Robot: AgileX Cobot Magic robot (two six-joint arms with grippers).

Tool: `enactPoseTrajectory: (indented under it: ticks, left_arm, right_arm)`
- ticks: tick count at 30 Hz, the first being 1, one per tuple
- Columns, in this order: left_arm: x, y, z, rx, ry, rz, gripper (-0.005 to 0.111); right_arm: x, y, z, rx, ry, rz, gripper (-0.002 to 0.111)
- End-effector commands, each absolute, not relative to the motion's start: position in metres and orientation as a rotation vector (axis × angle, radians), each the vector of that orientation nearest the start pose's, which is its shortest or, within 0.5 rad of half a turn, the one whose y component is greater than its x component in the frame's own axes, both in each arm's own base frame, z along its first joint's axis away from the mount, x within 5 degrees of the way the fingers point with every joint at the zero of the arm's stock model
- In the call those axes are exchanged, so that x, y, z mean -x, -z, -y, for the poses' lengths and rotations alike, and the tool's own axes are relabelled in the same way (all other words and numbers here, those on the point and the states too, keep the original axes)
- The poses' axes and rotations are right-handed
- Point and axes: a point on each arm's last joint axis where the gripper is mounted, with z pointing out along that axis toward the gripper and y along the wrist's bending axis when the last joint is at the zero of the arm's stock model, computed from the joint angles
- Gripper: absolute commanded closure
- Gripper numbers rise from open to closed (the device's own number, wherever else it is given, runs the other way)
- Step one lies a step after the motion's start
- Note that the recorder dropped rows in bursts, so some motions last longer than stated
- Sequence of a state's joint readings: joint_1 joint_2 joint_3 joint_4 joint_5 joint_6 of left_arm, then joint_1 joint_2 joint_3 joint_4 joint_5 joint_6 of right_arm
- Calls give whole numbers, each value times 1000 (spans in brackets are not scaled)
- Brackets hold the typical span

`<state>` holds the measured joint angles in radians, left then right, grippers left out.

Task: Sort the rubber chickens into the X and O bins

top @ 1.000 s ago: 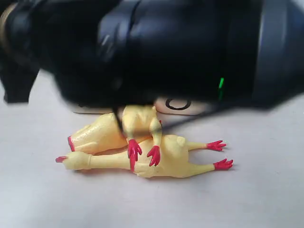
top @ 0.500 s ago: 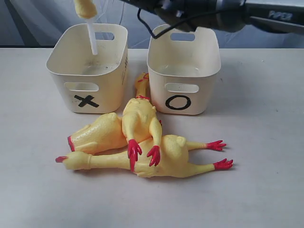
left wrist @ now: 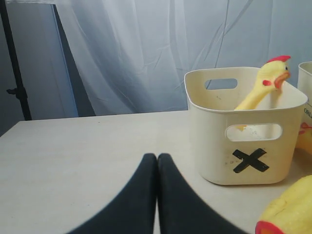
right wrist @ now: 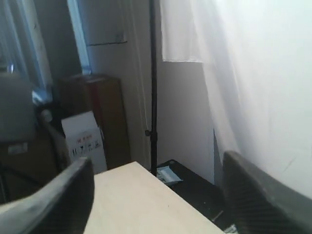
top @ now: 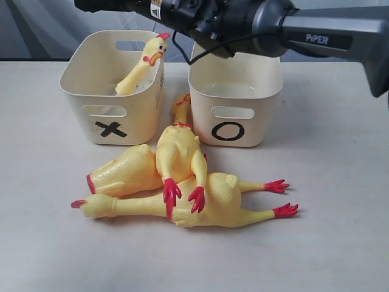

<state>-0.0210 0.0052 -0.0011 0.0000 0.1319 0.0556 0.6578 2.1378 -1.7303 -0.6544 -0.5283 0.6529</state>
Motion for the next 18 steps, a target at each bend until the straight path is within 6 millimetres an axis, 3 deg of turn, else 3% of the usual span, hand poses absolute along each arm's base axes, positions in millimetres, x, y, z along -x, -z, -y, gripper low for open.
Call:
enactPoseTrajectory:
  ticks: [1,3,5,8,10,14,18]
  left_arm:
    - [-56,-201,1,-57,-21,-1617,107]
    - [-56,-201,1,-57,-21,-1617,107]
    - [-56,-201,1,-57,-21,-1617,107]
    - [-56,-201,1,-57,-21,-1617,107]
    - [-56,-201,1,-57,-21,-1617,107]
    - [-56,-201,1,-57,-21,-1617,107]
    - [-56,-201,1,-57,-21,-1617,107]
  right_arm:
    - [-358,-325,-340,1071,-616,-1290,43]
    - [-340,-330,-343,1210,-604,-1347,43]
    - [-325,-335,-346,1132,-798,-1472,43]
    - [-304,-334,-346,1246,-935,-1444,43]
    - [-296,-325,-346,1302,-975,-1446,43]
    - [-283,-293,-344,1502,-894,-1340,43]
    - [-244,-269,-354,1664,-837,-1242,52]
